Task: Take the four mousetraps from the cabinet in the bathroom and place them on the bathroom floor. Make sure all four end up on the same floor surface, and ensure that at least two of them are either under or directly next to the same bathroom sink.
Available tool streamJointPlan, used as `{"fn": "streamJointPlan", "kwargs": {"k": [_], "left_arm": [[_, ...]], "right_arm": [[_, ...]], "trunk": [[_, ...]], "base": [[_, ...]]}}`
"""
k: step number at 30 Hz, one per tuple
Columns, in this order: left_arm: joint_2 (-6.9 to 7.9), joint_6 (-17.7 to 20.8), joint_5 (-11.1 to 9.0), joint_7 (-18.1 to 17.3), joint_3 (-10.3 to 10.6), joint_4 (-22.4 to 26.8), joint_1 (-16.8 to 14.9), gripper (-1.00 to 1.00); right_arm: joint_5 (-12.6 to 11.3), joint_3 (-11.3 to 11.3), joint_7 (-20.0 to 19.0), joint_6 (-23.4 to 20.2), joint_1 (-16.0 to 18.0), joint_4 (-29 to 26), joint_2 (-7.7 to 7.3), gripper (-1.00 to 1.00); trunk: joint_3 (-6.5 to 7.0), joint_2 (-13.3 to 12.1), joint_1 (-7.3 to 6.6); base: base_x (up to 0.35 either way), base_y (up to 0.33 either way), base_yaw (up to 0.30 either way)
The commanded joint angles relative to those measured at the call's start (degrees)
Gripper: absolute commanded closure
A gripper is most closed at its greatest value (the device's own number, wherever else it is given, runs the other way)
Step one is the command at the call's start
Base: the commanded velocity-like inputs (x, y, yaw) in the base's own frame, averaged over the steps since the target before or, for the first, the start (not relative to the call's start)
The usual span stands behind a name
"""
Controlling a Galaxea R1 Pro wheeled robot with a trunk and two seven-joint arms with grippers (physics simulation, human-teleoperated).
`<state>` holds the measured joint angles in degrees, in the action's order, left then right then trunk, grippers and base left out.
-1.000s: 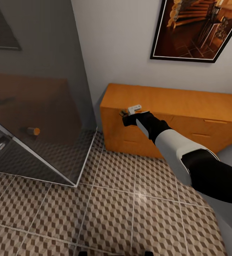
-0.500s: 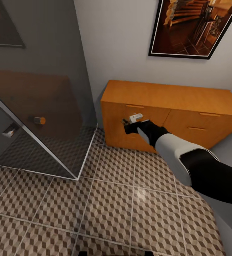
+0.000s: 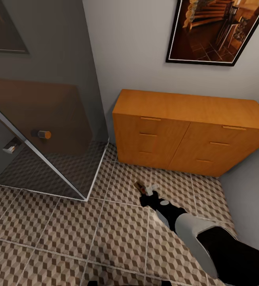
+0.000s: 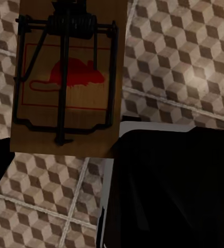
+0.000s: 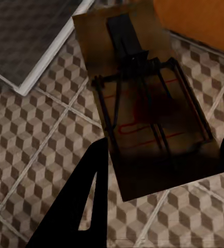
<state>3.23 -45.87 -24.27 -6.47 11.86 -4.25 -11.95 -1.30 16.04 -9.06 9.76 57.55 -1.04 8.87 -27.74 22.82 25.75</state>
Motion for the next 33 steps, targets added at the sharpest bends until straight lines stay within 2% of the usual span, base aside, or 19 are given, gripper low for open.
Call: {"fn": "streamJointPlan", "kwargs": {"k": [1,7,11,14,16,17,20,24,26,29,30,33], "left_arm": [[-0.06,-0.27,-0.44,-0.26,0.19,-0.20,-0.09,1.00],[-0.31,-0.25,-0.38,-0.21,1.01,0.00,-0.09,1.00],[-0.33,-0.17,-0.35,-0.10,1.20,0.09,-0.09,1.00],[-0.33,1.99,-0.31,-0.05,1.19,0.23,-0.09,1.00],[-0.26,8.70,-0.23,-0.13,1.16,2.22,-0.09,1.00],[-0.19,10.23,-0.22,-0.14,1.18,3.06,-0.09,1.00],[0.71,18.11,-0.18,-0.19,1.22,8.61,-0.09,1.00],[1.45,24.15,-0.17,-0.10,1.24,13.15,-0.13,1.00],[1.58,26.29,-0.17,-0.06,1.24,14.22,-0.15,1.00],[2.56,32.19,-0.17,0.45,1.24,18.23,-0.27,1.00],[3.03,34.57,-0.17,1.83,1.21,20.74,-0.30,1.00],[3.81,39.98,0.03,9.85,1.24,28.15,-0.34,1.00]], "right_arm": [[-0.27,0.05,-0.17,2.00,-2.34,0.07,-0.74,1.00],[-0.29,0.05,-0.25,13.58,-14.38,0.08,-5.39,1.00],[-0.33,0.05,-0.26,18.83,-19.98,0.11,-6.52,1.00],[-0.36,0.00,-0.21,24.47,-24.29,0.14,-6.76,1.00],[-0.36,0.02,-0.16,28.22,-26.77,0.15,-6.81,1.00],[-0.36,0.01,-0.14,28.98,-27.35,0.15,-6.82,1.00],[-0.43,-0.03,0.04,31.67,-30.38,0.16,-6.86,1.00],[-0.73,-0.04,2.59,34.21,-33.30,0.17,-7.35,1.00],[-0.85,-0.04,4.20,35.20,-33.89,0.20,-7.43,1.00],[-1.00,-0.09,7.44,36.05,-34.35,0.19,-7.13,1.00],[-1.03,-0.14,8.53,36.14,-34.41,0.15,-6.87,1.00],[-1.12,-0.19,11.43,36.21,-34.51,0.00,-6.01,1.00]], "trunk": [[-0.07,0.10,0.03],[-0.07,0.10,0.03],[-0.07,0.10,0.03],[-0.07,0.10,0.03],[-0.07,0.10,0.03],[-0.07,0.10,0.03],[-0.07,0.10,0.03],[-0.07,0.10,0.03],[-0.07,0.10,0.03],[-0.07,0.10,0.03],[-0.07,0.10,0.03],[-0.07,0.10,0.03]], "base": [[0.000,0.000,0.000],[0.000,0.000,0.000],[0.000,0.000,0.000],[0.000,0.000,0.000],[0.000,0.000,0.000],[0.000,0.000,0.000],[0.000,0.000,0.000],[0.000,0.000,0.000],[0.000,0.000,0.000],[0.000,0.000,0.000],[0.000,0.000,0.000],[0.000,0.000,0.000]]}}
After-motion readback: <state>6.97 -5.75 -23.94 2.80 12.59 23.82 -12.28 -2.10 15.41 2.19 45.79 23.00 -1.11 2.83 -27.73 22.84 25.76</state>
